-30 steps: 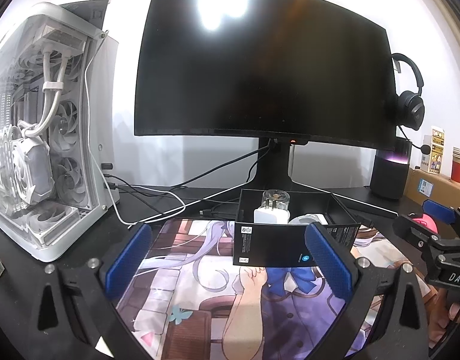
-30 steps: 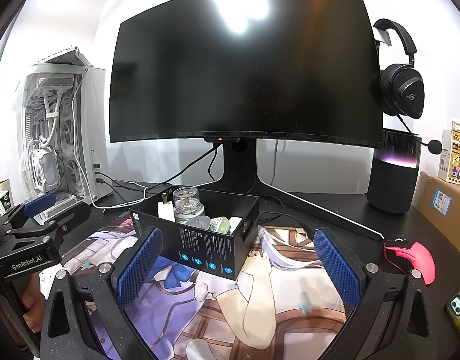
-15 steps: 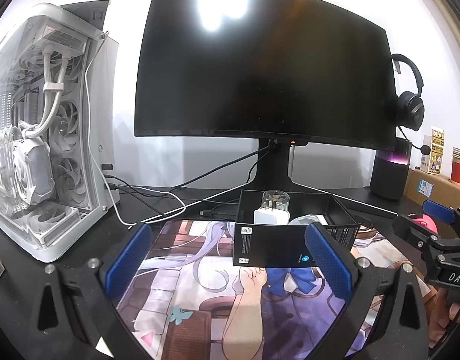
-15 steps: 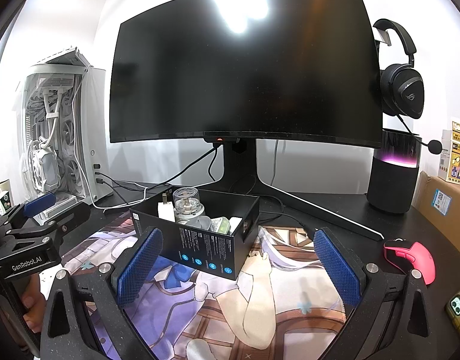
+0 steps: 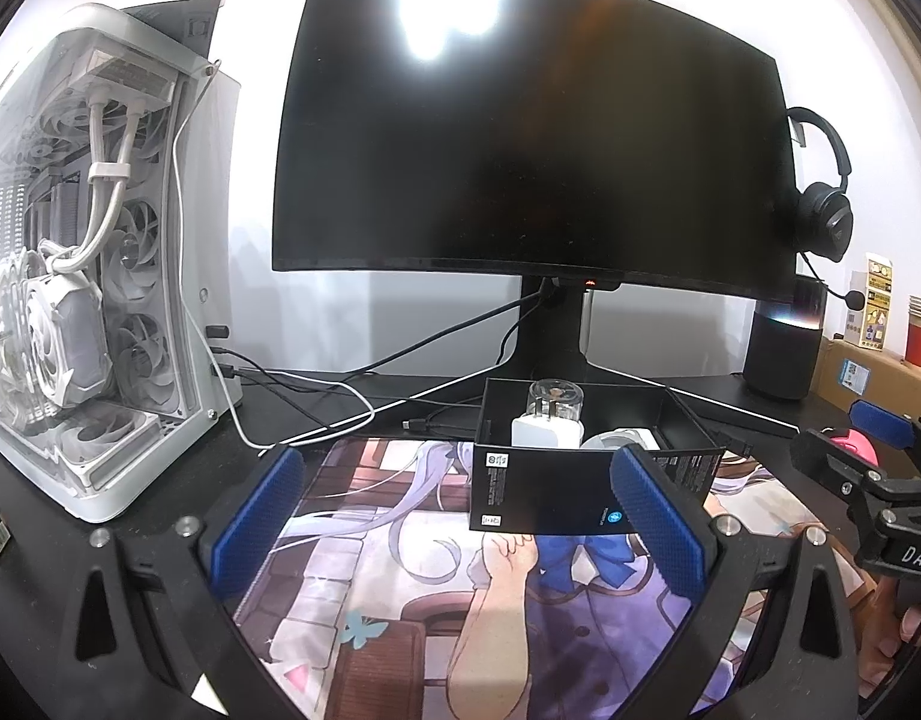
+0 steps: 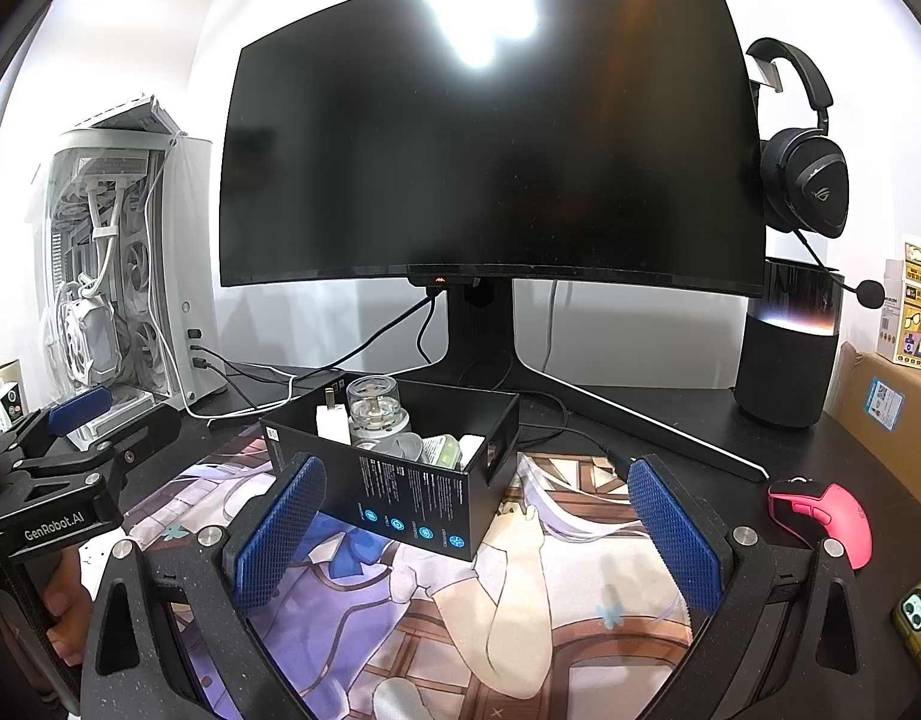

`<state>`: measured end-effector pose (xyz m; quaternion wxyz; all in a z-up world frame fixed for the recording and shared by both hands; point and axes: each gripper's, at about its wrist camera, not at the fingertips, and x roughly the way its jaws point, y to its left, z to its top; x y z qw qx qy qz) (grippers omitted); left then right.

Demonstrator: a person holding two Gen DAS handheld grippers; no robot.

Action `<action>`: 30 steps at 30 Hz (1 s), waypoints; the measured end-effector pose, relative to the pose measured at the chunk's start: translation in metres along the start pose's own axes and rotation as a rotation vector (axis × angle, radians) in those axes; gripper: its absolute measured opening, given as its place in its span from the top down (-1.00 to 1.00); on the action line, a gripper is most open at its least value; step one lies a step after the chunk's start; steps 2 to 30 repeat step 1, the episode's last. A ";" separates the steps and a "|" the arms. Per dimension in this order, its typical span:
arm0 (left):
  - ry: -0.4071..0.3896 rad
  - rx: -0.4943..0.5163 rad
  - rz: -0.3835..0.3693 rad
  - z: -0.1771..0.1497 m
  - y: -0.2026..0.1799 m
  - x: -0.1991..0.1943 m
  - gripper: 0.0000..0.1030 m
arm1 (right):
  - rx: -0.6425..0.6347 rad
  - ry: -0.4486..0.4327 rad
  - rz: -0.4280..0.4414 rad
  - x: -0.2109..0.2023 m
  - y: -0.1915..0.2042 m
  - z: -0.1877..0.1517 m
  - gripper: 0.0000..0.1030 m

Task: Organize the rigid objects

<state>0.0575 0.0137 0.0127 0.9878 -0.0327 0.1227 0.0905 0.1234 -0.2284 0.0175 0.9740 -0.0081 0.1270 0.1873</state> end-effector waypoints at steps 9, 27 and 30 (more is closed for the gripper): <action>0.000 -0.002 0.001 0.000 0.000 0.000 -1.00 | -0.001 0.001 0.000 0.000 0.000 0.000 -0.99; 0.000 -0.002 0.001 0.000 0.000 0.000 -1.00 | -0.001 0.001 0.000 0.000 0.000 0.000 -0.99; 0.000 -0.002 0.001 0.000 0.000 0.000 -1.00 | -0.001 0.001 0.000 0.000 0.000 0.000 -0.99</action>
